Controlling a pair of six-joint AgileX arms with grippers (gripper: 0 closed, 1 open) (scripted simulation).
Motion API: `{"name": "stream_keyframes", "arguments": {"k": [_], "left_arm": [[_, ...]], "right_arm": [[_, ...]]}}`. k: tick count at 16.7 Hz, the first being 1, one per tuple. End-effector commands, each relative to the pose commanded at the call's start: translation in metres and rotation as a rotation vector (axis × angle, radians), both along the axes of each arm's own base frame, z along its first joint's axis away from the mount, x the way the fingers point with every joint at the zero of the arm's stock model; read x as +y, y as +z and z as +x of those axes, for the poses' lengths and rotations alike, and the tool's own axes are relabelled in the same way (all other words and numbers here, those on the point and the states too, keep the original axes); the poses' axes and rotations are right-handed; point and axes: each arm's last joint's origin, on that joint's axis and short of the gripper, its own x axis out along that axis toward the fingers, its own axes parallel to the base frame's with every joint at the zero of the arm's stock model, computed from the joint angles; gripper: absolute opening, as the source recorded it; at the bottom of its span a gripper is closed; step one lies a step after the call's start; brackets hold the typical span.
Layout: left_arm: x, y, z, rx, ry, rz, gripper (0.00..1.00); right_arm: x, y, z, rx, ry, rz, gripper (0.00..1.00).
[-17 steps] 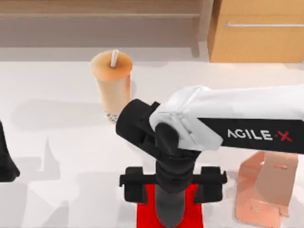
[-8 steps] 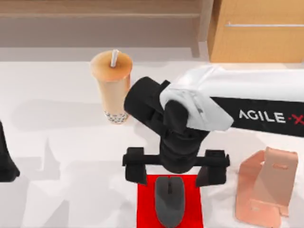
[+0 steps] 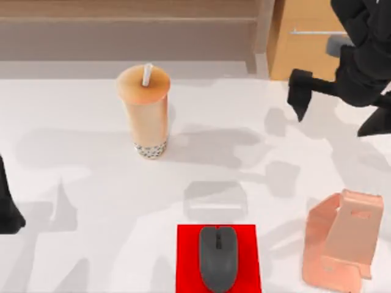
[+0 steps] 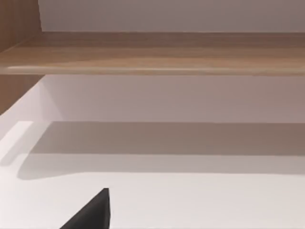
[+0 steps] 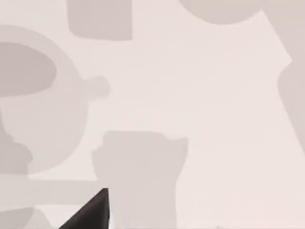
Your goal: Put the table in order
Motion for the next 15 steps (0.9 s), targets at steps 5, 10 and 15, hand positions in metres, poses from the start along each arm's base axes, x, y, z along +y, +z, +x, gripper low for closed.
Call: {"name": "stream_keyframes", "arguments": {"k": [5, 10, 15], "left_arm": [[0.0, 0.0, 0.0, 0.0, 0.0, 0.0, 1.0], [0.0, 0.0, 0.0, 0.0, 0.0, 0.0, 1.0], [0.0, 0.0, 0.0, 0.0, 0.0, 0.0, 1.0]], "right_arm": [[-0.123, -0.014, 0.017, 0.072, -0.07, -0.063, 1.0], [-0.178, -0.033, 0.009, 0.154, -0.064, -0.088, 1.0], [-0.179, -0.032, 0.008, 0.151, -0.06, -0.09, 1.0]]}}
